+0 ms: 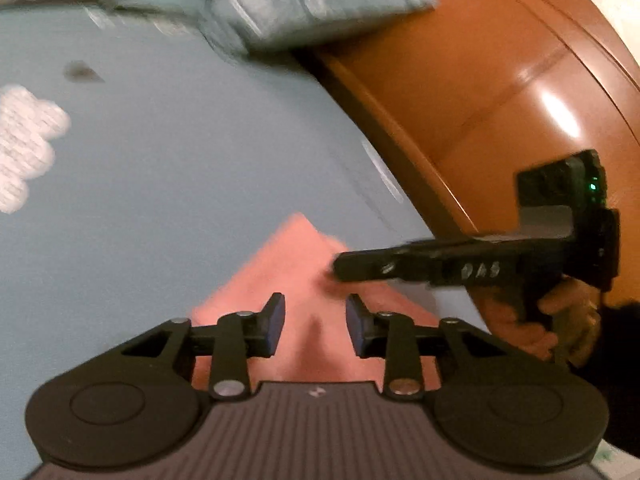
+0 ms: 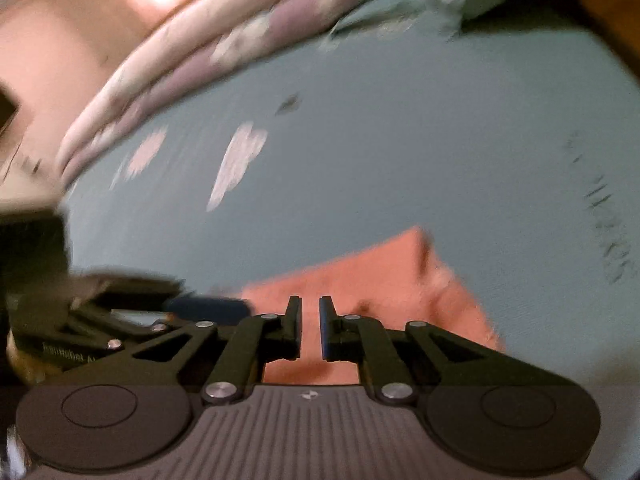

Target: Fold clothes

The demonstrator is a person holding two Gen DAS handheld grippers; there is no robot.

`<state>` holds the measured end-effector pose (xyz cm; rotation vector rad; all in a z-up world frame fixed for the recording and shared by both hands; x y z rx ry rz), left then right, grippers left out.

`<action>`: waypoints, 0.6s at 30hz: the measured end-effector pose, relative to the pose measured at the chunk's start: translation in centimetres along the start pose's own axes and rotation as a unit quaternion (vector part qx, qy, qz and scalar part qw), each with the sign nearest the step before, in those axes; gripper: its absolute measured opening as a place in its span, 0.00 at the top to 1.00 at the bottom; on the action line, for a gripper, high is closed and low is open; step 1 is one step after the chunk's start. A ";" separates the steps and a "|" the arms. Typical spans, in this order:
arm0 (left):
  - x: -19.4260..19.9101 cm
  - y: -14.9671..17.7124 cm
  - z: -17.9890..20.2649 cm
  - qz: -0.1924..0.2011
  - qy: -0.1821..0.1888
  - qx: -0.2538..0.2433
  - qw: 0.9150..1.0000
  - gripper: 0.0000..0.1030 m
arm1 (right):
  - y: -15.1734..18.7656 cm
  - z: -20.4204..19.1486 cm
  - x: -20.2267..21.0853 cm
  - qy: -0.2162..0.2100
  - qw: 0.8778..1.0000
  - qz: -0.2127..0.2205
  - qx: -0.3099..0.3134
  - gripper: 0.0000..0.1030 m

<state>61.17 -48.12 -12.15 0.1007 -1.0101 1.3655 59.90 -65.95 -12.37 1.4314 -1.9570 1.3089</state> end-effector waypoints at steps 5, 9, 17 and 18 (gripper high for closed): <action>-2.1 1.0 -1.1 -0.014 -0.008 0.008 1.000 0.62 | 1.6 3.2 -1.0 0.010 1.000 -0.005 -0.022 1.00; -2.5 0.1 -0.8 -0.003 -0.028 0.006 1.000 0.63 | 2.1 5.7 1.0 0.013 0.998 0.021 -0.060 1.00; -3.7 -1.1 2.0 -0.009 -0.026 -0.038 0.999 0.51 | 0.7 4.3 2.9 0.070 0.995 0.053 -0.043 0.90; -4.1 -0.8 2.0 -0.015 -0.028 -0.040 0.999 0.51 | 0.7 4.9 2.0 0.080 0.995 0.040 -0.045 0.89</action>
Point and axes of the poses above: each gripper's, at about its wrist camera, not at the fingertips, and x roughly against the way its jaws point, z to its right, y to its underside, the point moved 4 cm from there along -x, roughly the way its jaws point, and after that the axes turned 2 degrees about -y, right-handed, at the moved point
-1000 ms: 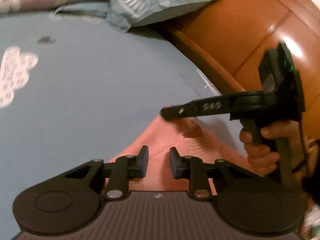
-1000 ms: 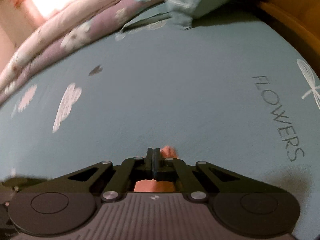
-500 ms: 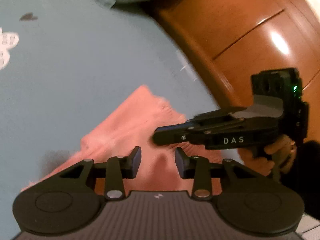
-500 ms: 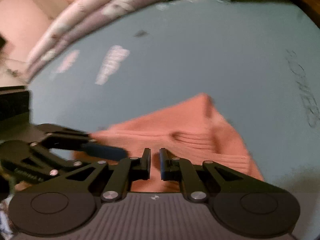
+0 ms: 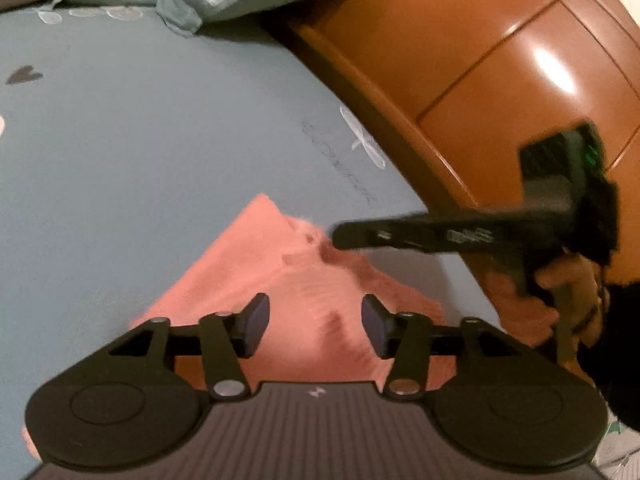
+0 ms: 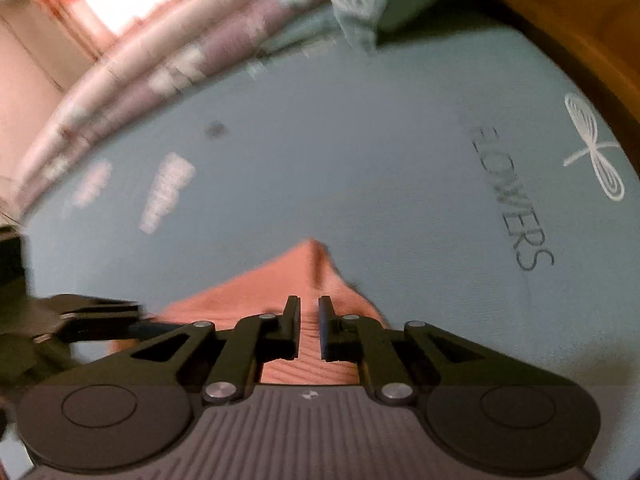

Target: Fold clothes

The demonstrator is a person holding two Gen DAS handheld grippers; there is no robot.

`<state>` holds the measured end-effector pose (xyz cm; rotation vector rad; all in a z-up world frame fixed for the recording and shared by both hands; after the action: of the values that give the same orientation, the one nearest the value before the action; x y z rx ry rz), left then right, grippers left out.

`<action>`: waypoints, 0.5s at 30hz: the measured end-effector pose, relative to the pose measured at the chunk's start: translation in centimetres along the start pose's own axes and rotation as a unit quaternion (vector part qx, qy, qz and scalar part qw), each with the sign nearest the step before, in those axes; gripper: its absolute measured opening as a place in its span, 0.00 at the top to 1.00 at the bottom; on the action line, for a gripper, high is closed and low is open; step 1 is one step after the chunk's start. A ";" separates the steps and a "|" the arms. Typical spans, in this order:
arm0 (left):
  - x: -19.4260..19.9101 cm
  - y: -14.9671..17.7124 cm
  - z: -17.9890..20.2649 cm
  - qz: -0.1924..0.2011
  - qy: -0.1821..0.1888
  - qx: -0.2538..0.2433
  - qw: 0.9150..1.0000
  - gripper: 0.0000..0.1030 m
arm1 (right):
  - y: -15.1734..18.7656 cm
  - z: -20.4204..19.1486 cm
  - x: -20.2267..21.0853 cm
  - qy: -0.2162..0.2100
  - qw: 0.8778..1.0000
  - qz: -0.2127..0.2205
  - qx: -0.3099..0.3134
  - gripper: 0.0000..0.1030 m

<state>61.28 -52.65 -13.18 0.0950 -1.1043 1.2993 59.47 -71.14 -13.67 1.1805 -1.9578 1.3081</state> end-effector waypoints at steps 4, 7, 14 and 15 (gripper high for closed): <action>-0.4 0.6 -0.3 0.003 -0.012 0.015 1.000 0.51 | 0.1 2.2 -1.3 0.018 0.999 0.004 -0.031 0.96; -0.2 0.3 -0.3 0.006 -0.020 0.019 1.000 0.51 | 0.0 3.9 0.5 0.070 0.995 0.032 -0.069 0.90; -0.9 -0.2 0.7 0.002 -0.024 0.013 1.000 0.51 | -0.3 1.1 -1.4 -0.032 0.998 0.013 -0.061 0.89; -1.1 -0.1 0.7 0.002 -0.031 0.014 0.999 0.51 | -0.3 1.0 -2.7 -0.007 0.999 0.001 -0.044 0.93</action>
<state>61.12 -53.87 -13.56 0.1562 -1.1397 1.3231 61.18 -71.11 -16.04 1.1490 -2.0048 1.2043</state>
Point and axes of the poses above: each gripper's, at about its wrist camera, not at the fingertips, and x roughly against the way its jaws point, z to its right, y to its underside, the point moved 4 cm from there along -x, roughly the way its jaws point, and after that the axes turned 2 degrees about -y, right-handed, at the moved point
